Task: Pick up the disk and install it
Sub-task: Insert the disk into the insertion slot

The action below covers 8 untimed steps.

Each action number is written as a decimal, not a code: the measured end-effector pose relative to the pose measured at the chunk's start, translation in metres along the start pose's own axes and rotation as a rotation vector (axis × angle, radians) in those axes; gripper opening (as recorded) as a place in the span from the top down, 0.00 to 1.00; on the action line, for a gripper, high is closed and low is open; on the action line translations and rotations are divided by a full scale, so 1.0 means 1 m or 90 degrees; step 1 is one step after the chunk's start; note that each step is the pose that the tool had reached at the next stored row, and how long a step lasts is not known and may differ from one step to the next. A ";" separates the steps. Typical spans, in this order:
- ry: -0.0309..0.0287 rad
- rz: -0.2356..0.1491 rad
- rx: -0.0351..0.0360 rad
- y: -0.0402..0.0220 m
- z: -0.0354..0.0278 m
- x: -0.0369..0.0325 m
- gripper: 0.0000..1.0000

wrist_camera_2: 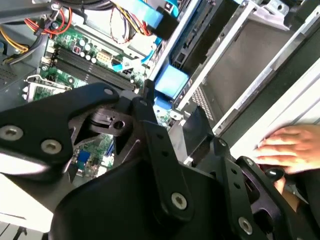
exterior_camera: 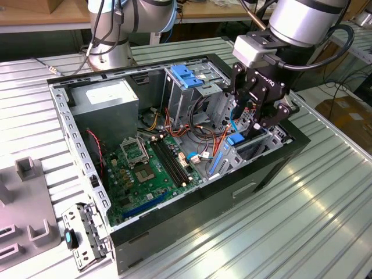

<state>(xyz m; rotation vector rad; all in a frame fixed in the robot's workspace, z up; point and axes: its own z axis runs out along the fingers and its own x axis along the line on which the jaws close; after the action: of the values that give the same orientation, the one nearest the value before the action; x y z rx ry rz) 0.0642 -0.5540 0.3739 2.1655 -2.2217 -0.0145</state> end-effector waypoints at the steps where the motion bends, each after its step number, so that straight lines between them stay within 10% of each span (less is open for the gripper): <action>1: 0.0001 0.000 0.0000 0.0000 0.0000 0.0000 0.49; 4: 0.0002 0.000 0.0000 0.0000 0.0001 0.0000 0.51; 8: 0.0001 0.000 0.0000 0.0000 0.0005 0.0000 0.82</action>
<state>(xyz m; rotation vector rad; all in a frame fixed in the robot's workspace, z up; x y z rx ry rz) 0.0642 -0.5540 0.3734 2.1654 -2.2216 -0.0144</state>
